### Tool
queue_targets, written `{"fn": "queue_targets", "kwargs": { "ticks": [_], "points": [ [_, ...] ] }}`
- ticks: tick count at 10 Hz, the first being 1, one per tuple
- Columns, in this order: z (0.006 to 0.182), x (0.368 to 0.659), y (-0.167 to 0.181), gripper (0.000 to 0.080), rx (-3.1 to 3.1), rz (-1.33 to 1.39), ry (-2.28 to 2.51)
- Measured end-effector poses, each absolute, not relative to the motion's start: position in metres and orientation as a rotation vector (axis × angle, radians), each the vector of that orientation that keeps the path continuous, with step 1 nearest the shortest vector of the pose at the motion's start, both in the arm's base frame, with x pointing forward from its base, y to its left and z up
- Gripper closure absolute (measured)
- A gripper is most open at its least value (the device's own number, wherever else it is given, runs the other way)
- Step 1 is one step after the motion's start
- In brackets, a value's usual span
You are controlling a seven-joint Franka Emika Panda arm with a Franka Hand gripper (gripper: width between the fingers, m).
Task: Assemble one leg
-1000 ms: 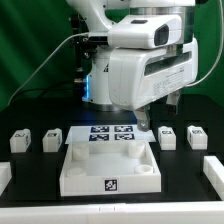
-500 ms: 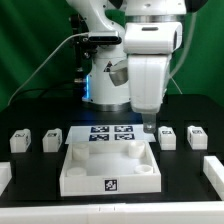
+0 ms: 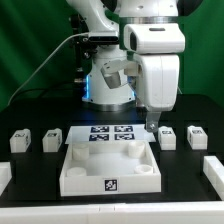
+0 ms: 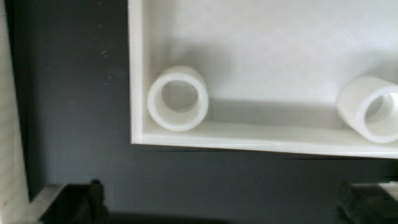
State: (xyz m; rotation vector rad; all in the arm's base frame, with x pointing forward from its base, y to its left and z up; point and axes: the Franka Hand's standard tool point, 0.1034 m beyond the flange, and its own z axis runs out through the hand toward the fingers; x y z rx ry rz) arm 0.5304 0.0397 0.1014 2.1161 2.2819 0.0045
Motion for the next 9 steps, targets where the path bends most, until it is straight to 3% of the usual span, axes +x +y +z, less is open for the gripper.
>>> {"fn": "queue_targets", "kwargs": {
  "ticks": [3, 7, 9],
  "points": [
    [0.097, 0.525, 0.035, 0.015, 2.11, 0.013, 2.283],
    [0.059, 0.446, 0.002, 0.015, 2.165, -0.038, 2.295],
    [0.057, 0.445, -0.002, 0.015, 2.184, -0.041, 2.281]
  ]
}}
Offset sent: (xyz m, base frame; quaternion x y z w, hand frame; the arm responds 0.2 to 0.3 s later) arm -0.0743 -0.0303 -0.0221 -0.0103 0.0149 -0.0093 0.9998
